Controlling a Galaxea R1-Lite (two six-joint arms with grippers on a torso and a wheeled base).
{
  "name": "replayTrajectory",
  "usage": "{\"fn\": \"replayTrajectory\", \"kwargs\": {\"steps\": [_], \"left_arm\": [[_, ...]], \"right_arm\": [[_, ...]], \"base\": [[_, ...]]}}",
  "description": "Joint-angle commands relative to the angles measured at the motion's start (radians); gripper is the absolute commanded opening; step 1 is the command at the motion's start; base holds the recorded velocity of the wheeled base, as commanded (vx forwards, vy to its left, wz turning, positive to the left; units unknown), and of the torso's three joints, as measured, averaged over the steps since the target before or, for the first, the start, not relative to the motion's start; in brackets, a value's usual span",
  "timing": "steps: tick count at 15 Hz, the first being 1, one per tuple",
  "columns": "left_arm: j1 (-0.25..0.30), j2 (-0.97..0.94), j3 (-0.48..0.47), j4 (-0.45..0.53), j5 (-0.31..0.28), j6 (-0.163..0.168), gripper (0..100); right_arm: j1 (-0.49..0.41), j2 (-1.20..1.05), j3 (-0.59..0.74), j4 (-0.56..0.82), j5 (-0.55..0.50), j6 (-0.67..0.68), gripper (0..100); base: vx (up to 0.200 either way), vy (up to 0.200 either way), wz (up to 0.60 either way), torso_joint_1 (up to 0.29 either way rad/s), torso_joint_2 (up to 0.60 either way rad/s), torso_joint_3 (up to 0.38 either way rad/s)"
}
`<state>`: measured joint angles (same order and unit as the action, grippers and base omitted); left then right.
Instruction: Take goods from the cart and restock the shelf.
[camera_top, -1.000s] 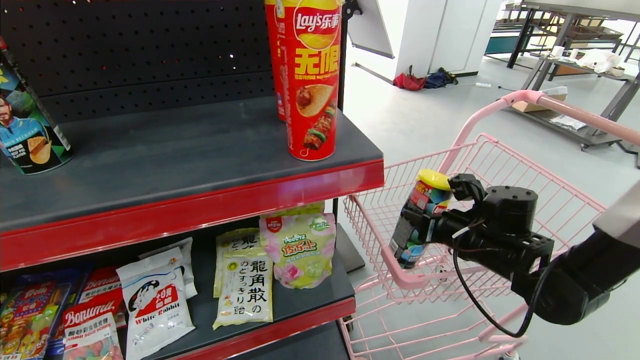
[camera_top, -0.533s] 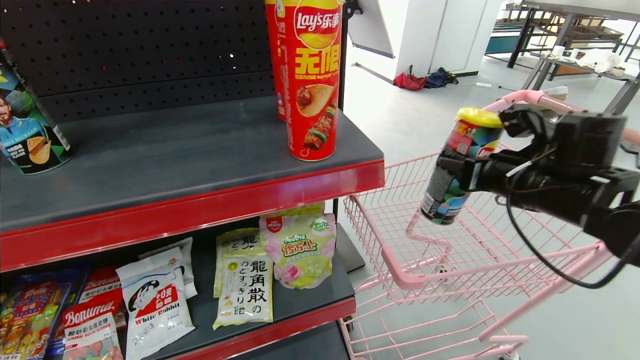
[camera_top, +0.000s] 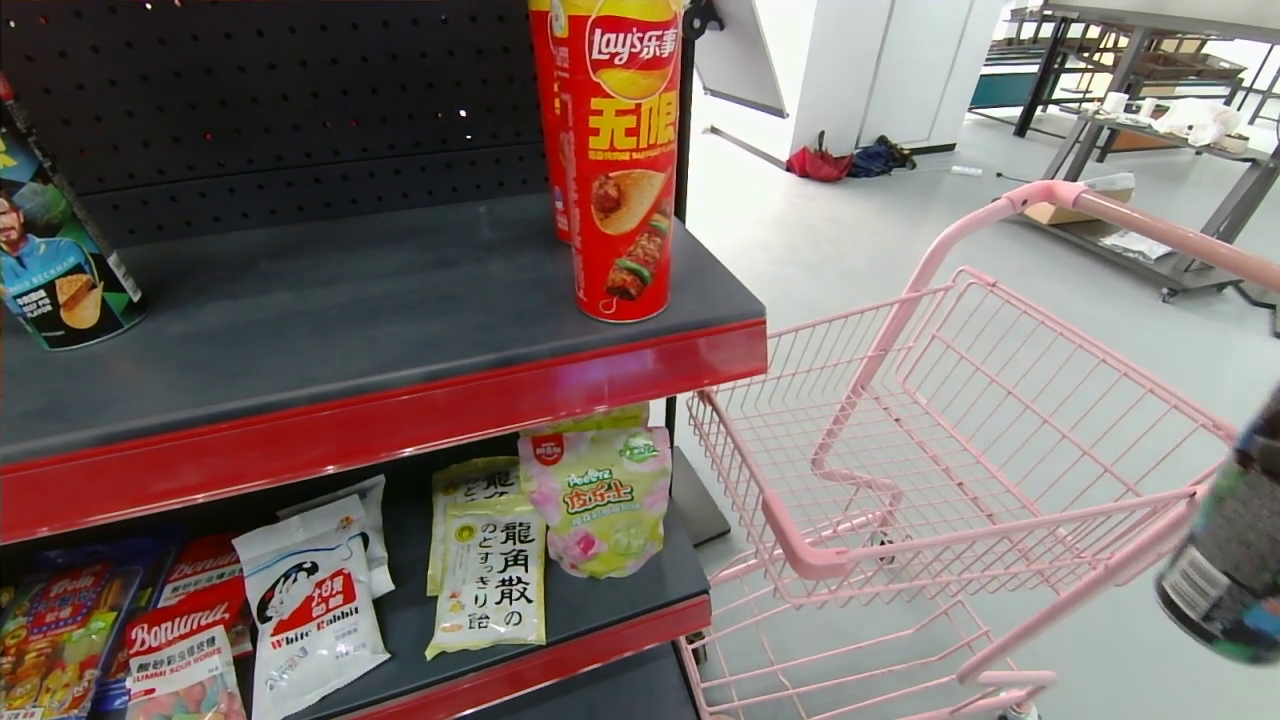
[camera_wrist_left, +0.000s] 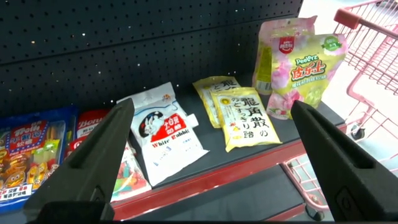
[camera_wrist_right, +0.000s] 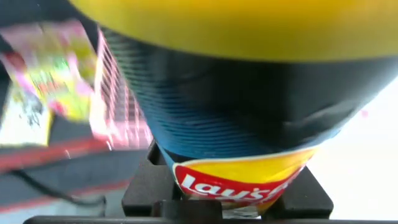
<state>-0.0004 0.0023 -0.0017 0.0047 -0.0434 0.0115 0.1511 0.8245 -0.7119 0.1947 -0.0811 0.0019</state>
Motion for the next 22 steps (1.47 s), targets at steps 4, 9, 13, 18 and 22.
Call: {"fn": "replayTrajectory", "kwargs": {"steps": [4,9,13,18,22], "left_arm": [[0.000,0.001,0.000,0.000,-0.001,-0.001,100],[0.000,-0.001,0.000,0.000,-0.001,-0.001,100],[0.000,0.001,0.000,0.000,-0.001,-0.001,100],[0.000,0.001,0.000,0.000,-0.001,0.001,100],[0.000,0.001,0.000,0.000,-0.001,-0.001,100]], "right_arm": [[-0.022,-0.426,0.121,0.227,-0.037,-0.046,0],[-0.022,-0.424,0.126,0.227,-0.037,-0.053,0],[-0.019,-0.419,0.126,0.227,-0.037,-0.057,0],[-0.016,-0.412,0.127,0.227,-0.032,-0.077,0],[-0.016,-0.387,0.126,0.218,-0.032,-0.077,0]], "base": [[0.000,0.000,0.00,0.000,0.00,0.000],[0.000,0.000,0.00,0.063,-0.23,-0.164],[0.000,0.000,0.00,0.157,-0.50,-0.347],[0.000,0.000,0.00,0.202,-0.56,-0.368],[0.000,0.000,0.00,0.222,-0.56,-0.352]]}}
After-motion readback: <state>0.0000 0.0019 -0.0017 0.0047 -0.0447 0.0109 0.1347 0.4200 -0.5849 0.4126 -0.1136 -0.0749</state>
